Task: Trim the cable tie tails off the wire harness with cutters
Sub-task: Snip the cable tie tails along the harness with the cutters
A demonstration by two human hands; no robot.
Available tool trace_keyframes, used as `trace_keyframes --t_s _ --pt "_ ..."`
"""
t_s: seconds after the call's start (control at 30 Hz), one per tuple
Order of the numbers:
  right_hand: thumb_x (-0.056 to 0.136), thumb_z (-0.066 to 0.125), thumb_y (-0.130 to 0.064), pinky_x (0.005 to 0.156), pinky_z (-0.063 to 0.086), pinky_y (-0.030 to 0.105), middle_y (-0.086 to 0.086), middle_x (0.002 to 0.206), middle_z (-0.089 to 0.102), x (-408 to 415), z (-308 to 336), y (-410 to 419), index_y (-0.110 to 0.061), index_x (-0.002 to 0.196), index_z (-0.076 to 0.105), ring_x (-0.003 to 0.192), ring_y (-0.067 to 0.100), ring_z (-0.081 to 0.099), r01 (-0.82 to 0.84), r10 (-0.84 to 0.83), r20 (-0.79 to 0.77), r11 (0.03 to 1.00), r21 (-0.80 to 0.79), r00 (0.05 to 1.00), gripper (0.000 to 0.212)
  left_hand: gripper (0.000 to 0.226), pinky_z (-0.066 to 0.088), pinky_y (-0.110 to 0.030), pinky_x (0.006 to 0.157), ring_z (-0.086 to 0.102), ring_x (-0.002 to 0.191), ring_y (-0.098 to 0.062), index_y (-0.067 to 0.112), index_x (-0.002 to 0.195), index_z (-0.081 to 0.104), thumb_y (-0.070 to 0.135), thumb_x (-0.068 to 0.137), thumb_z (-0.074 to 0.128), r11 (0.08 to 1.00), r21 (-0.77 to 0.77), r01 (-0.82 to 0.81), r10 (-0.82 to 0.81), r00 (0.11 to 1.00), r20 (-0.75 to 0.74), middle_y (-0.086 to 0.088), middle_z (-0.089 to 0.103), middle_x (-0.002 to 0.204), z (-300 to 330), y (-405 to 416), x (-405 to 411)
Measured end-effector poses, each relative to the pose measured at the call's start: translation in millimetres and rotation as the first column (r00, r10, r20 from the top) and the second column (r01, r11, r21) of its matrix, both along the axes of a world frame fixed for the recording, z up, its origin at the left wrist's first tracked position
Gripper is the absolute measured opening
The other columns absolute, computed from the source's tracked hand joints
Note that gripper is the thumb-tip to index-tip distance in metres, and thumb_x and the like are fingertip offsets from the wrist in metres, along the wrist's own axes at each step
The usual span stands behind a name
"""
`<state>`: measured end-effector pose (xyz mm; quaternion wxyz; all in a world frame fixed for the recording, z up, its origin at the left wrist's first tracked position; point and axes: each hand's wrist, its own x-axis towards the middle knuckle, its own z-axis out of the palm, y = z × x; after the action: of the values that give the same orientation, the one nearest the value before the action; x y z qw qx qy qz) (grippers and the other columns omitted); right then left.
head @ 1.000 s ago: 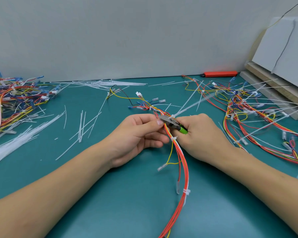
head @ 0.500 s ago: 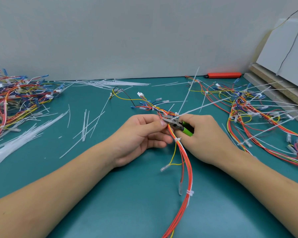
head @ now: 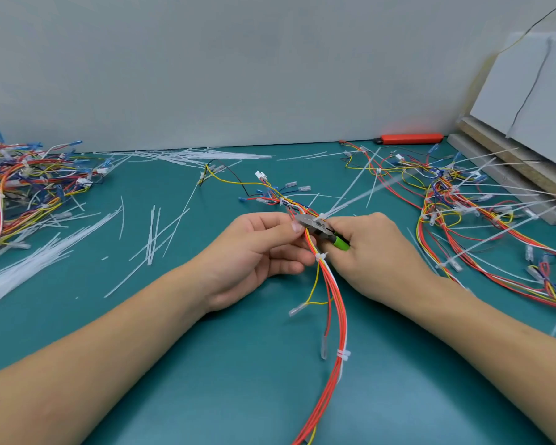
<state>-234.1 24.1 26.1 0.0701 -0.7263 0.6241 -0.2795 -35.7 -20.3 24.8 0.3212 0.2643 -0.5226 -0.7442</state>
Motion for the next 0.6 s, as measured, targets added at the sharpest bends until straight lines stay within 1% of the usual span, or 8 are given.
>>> trace_keyframes --t_s 0.07,0.13,0.23,0.37,0.5,0.6 --pt "0.085 0.039 -0.06 0.057 0.049 0.039 0.0 0.059 0.051 -0.3 -0.2 0.3 -0.025 0.086 0.063 0.062 0.025 0.05 0.006 -0.006 0.001 1.0 -0.003 1.0 0.042 0.019 0.056 -0.024 0.065 0.071 0.072 -0.016 0.001 0.101 0.066 0.018 0.094 0.06 1.0 0.005 0.002 -0.001 1.0 -0.001 -0.01 0.072 0.089 0.3 0.4 -0.2" --pt "0.083 0.04 -0.061 0.058 0.049 0.039 -0.002 0.06 0.052 -0.6 0.0 1.4 -0.027 0.089 0.065 0.062 0.024 0.05 0.0 0.001 0.021 1.0 -0.009 1.0 0.043 0.021 0.056 -0.024 0.065 0.071 0.073 -0.016 0.0 0.103 0.065 0.018 0.094 0.061 1.0 0.006 0.009 -0.009 1.0 0.0 -0.01 0.072 0.088 0.7 0.8 0.0" --pt "0.084 0.048 -0.052 0.065 0.052 0.041 -0.004 0.068 0.062 -0.6 0.1 1.1 -0.027 0.095 0.071 0.066 0.02 0.055 -0.011 0.012 0.073 1.0 -0.013 0.997 0.036 0.019 0.057 -0.024 0.065 0.071 0.074 -0.016 0.001 0.102 0.065 0.018 0.094 0.061 1.0 0.005 0.009 -0.009 1.0 -0.001 -0.011 0.073 0.089 0.8 0.6 0.2" --pt "0.083 0.054 -0.041 0.07 0.052 0.042 -0.002 0.077 0.068 0.2 -0.1 -1.2 -0.023 0.093 0.072 0.074 0.021 0.059 -0.022 0.024 0.101 1.0 -0.018 0.995 0.027 0.017 0.057 -0.023 0.065 0.071 0.073 -0.016 0.003 0.1 0.066 0.018 0.095 0.061 1.0 0.004 0.008 -0.008 1.0 0.0 -0.012 0.073 0.09 -0.3 0.2 -0.1" --pt "0.083 0.054 -0.04 0.07 0.052 0.042 -0.003 0.076 0.067 0.1 0.7 -0.9 -0.023 0.091 0.071 0.073 0.019 0.058 -0.043 0.045 0.104 0.999 -0.021 0.994 0.026 0.017 0.057 -0.023 0.064 0.071 0.072 -0.015 0.003 0.099 0.066 0.019 0.094 0.061 1.0 0.002 0.01 -0.01 1.0 -0.001 -0.012 0.073 0.09 -0.3 0.1 -0.5" --pt "0.082 0.055 -0.043 0.067 0.051 0.043 -0.004 0.07 0.063 -0.2 1.2 -0.5 -0.024 0.088 0.069 0.068 0.016 0.055 -0.039 0.04 0.123 0.999 -0.008 0.992 0.024 0.017 0.057 -0.023 0.064 0.071 0.072 -0.015 0.002 0.099 0.065 0.018 0.094 0.061 1.0 0.001 0.005 -0.005 1.0 0.003 -0.012 0.073 0.09 -0.8 -0.7 -0.6"
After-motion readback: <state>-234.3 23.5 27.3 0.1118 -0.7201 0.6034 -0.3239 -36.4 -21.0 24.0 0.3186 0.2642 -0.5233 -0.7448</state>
